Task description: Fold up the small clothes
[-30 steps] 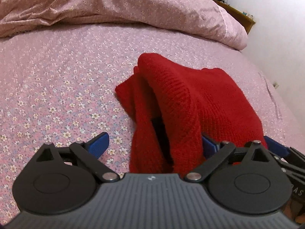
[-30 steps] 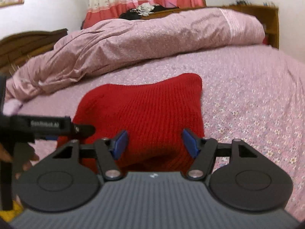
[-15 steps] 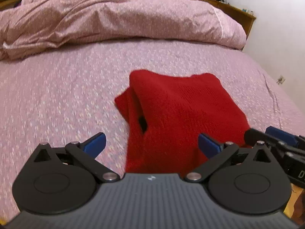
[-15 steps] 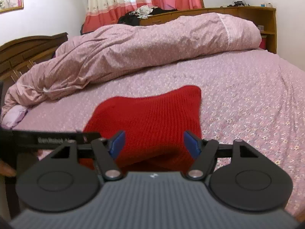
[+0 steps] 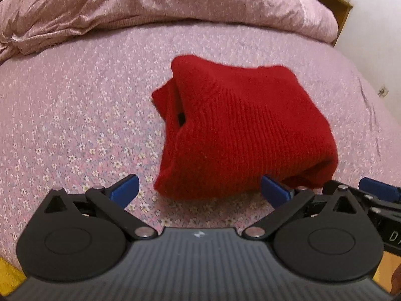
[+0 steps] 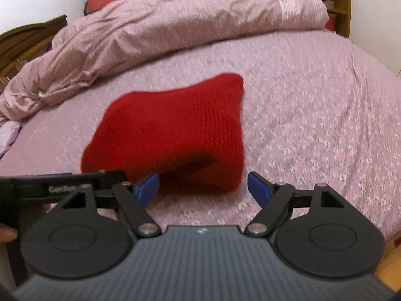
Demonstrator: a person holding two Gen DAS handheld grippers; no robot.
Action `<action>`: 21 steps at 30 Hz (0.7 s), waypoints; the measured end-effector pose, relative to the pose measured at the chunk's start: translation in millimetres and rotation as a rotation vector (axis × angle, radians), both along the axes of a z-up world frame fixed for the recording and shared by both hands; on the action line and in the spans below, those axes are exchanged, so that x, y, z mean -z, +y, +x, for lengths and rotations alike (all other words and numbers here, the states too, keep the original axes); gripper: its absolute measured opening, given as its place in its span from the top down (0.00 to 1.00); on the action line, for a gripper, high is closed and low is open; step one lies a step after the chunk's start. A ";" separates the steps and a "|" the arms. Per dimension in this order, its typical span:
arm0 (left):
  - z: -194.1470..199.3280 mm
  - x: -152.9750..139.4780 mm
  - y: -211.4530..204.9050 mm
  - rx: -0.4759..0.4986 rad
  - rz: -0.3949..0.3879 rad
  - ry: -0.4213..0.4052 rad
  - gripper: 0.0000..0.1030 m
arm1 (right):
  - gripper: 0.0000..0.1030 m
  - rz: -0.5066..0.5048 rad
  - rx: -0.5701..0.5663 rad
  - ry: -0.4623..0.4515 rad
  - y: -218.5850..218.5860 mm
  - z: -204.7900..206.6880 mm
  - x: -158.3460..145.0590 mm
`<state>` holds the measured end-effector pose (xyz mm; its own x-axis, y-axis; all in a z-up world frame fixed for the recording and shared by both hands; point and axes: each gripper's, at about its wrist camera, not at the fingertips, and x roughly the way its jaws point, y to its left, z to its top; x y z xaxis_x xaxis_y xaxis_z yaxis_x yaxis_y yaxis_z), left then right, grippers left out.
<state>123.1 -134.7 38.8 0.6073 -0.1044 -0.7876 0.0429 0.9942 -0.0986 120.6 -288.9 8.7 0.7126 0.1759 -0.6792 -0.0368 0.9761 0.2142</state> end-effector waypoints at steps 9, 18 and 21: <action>-0.7 10.4 -5.7 0.003 0.022 0.046 0.00 | 0.23 0.000 -0.012 0.041 0.3 4.8 9.2; -0.2 14.0 -7.2 0.013 0.028 0.063 0.00 | 0.23 -0.003 0.013 0.054 -5.4 7.4 13.5; -0.9 13.5 -8.7 0.017 0.031 0.063 0.00 | 0.23 -0.005 0.018 0.055 -6.1 7.2 14.0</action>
